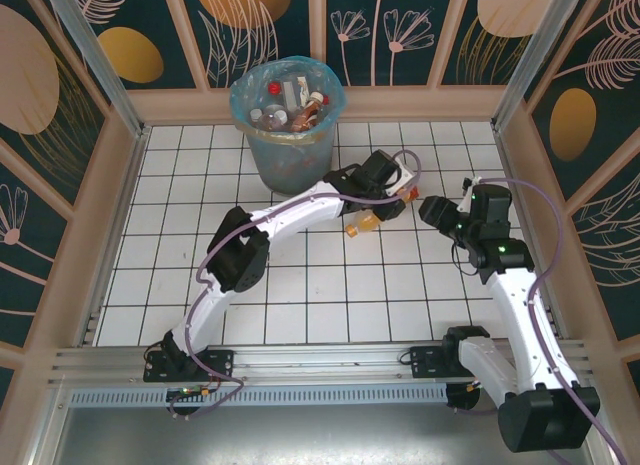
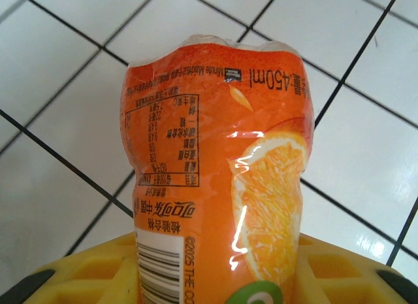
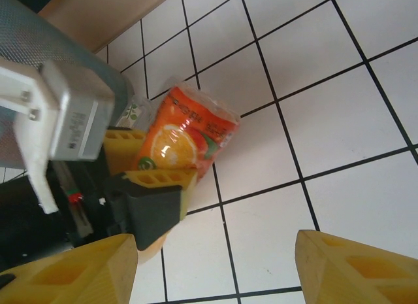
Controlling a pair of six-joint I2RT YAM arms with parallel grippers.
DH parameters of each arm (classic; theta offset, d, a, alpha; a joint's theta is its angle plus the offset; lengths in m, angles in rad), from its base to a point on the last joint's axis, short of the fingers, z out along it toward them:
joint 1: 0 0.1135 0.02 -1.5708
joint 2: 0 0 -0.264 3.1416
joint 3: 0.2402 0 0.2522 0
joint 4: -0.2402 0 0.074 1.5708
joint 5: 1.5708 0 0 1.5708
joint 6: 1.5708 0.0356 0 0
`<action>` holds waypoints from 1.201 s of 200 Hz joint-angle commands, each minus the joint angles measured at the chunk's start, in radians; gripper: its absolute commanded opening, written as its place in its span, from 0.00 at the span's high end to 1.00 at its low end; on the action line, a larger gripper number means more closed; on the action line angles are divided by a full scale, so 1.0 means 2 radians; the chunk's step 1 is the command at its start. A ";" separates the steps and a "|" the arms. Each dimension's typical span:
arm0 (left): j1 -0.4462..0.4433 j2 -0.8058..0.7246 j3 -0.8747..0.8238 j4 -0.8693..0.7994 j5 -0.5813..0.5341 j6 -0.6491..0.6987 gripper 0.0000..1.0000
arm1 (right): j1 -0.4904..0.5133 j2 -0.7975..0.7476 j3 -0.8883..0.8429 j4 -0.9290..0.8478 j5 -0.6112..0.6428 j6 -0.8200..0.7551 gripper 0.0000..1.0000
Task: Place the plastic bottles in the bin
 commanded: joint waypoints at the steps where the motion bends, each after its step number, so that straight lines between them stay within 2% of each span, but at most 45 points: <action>1: -0.002 0.005 -0.015 0.019 0.016 -0.017 0.61 | 0.008 0.002 0.006 0.012 -0.004 0.002 0.34; 67: -0.002 -0.021 -0.014 0.020 0.015 -0.018 0.61 | 0.020 -0.004 0.023 0.006 0.012 -0.001 0.34; 85: -0.002 -0.040 0.004 0.010 0.017 -0.012 0.61 | 0.021 -0.017 0.028 0.025 -0.010 -0.002 0.34; 111: -0.002 -0.068 0.017 0.000 0.020 -0.007 0.61 | 0.025 -0.030 0.026 0.068 -0.082 -0.008 0.35; 131: -0.003 -0.086 0.009 0.000 0.019 -0.007 0.60 | 0.036 -0.031 0.023 0.087 -0.094 -0.005 0.35; 182: -0.002 -0.125 -0.048 0.023 0.005 -0.012 0.60 | 0.064 -0.037 0.008 0.104 -0.065 0.007 0.34; 214: -0.002 -0.137 -0.090 0.043 0.018 -0.031 0.61 | 0.070 -0.039 -0.010 0.099 -0.026 0.028 0.31; 240: -0.002 -0.154 -0.122 0.059 0.021 -0.039 0.61 | 0.070 -0.044 -0.031 0.109 -0.021 0.037 0.31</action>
